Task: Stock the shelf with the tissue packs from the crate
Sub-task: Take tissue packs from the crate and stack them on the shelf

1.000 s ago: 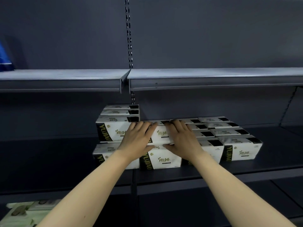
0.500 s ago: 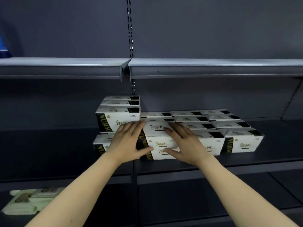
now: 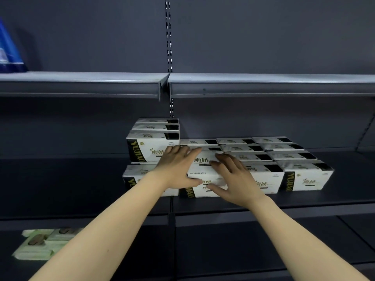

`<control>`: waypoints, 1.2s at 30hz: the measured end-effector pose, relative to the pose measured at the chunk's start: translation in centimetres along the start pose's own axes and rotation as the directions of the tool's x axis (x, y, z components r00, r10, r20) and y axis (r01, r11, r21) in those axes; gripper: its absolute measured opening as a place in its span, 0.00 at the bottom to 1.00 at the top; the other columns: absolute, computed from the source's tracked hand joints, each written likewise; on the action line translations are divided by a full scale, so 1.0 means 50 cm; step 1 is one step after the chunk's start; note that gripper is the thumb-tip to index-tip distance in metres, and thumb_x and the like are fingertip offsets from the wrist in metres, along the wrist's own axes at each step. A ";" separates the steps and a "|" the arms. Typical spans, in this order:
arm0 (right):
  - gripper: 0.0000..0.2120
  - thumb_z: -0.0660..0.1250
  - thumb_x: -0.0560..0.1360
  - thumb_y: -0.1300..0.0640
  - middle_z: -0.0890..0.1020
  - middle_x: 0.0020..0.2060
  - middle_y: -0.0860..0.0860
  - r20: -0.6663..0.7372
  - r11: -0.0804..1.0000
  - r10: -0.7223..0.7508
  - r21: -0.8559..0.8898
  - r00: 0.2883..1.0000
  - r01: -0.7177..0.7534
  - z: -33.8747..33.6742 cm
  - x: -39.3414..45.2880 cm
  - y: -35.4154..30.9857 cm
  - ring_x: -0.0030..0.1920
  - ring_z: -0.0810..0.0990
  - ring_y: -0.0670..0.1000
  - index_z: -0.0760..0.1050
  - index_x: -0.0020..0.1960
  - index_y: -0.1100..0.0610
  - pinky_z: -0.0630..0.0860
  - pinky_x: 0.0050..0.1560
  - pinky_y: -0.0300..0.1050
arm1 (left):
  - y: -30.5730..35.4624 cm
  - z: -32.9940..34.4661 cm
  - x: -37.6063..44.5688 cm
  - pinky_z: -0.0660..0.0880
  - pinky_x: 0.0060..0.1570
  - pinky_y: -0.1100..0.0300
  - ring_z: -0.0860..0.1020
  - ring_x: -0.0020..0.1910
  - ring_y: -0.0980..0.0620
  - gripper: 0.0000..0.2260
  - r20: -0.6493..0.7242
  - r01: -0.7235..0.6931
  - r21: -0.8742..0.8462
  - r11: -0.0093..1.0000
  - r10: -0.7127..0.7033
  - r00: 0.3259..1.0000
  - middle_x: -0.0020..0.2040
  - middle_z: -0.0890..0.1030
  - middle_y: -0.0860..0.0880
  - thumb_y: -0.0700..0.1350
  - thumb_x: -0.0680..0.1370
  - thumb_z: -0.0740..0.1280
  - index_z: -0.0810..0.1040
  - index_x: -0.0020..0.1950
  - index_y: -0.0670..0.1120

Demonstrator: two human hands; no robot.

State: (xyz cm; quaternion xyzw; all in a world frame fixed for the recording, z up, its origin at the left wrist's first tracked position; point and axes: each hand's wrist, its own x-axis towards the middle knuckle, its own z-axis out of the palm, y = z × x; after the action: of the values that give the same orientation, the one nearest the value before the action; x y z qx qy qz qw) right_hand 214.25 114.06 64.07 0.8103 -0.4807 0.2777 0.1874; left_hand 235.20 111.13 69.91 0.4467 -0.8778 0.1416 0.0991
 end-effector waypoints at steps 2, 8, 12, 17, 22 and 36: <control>0.29 0.60 0.72 0.34 0.74 0.60 0.55 -0.015 1.000 0.015 0.022 1.000 -0.015 -0.013 0.006 -0.006 0.61 0.73 0.60 0.70 0.63 0.55 0.75 0.54 0.58 | 0.008 -0.008 -0.004 0.57 0.61 0.54 0.64 0.63 0.46 0.46 -0.022 0.004 0.038 0.999 -0.003 1.000 0.67 0.65 0.47 0.68 0.67 0.66 0.49 0.77 0.52; 0.38 0.59 0.68 0.30 0.69 0.67 0.57 -0.055 0.999 0.019 0.041 0.998 -0.017 -0.050 0.041 -0.033 0.64 0.71 0.61 0.63 0.69 0.54 0.69 0.61 0.57 | -0.014 0.008 -0.046 0.58 0.50 0.53 0.67 0.52 0.47 0.47 -0.367 -0.054 0.194 0.979 0.123 0.922 0.53 0.75 0.46 0.67 0.55 0.66 0.64 0.69 0.46; 0.41 0.58 0.68 0.29 0.69 0.68 0.57 -0.032 0.999 -0.022 0.044 0.999 0.024 -0.039 0.082 -0.069 0.65 0.70 0.61 0.57 0.71 0.54 0.69 0.62 0.60 | -0.066 -0.002 -0.086 0.62 0.50 0.50 0.69 0.52 0.45 0.41 -0.486 -0.005 0.222 0.975 0.115 0.866 0.53 0.76 0.45 0.66 0.61 0.64 0.65 0.69 0.45; 0.42 0.59 0.67 0.32 0.75 0.59 0.59 -0.098 0.998 -0.070 -0.008 0.993 0.070 -0.001 0.137 -0.143 0.56 0.76 0.62 0.62 0.69 0.61 0.76 0.52 0.58 | -0.143 0.003 -0.130 0.65 0.51 0.50 0.68 0.53 0.45 0.50 -0.457 0.059 0.297 0.953 0.088 0.885 0.57 0.68 0.45 0.65 0.55 0.76 0.64 0.69 0.43; 0.41 0.59 0.68 0.33 0.73 0.58 0.58 -0.158 0.994 -0.104 -0.039 0.982 0.099 0.041 0.156 -0.177 0.57 0.70 0.58 0.63 0.69 0.63 0.76 0.50 0.55 | -0.179 0.028 -0.150 0.71 0.54 0.47 0.68 0.53 0.45 0.53 -0.439 0.110 0.268 0.957 0.020 0.898 0.57 0.67 0.45 0.66 0.53 0.77 0.63 0.70 0.41; 0.39 0.74 0.66 0.45 0.65 0.60 0.55 -0.228 0.997 -0.077 -0.008 0.971 0.077 0.089 0.169 -0.193 0.60 0.66 0.57 0.61 0.68 0.60 0.78 0.51 0.55 | -0.220 0.066 -0.133 0.59 0.65 0.42 0.65 0.65 0.44 0.51 -0.448 0.058 0.227 0.972 0.051 0.893 0.64 0.74 0.41 0.61 0.55 0.79 0.63 0.71 0.42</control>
State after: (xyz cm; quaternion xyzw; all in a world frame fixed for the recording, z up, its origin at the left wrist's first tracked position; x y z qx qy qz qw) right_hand 227.23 110.35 65.61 0.7912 -0.4240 0.3617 0.2516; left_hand 247.85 108.88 66.58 0.4119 -0.8072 0.3434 0.2466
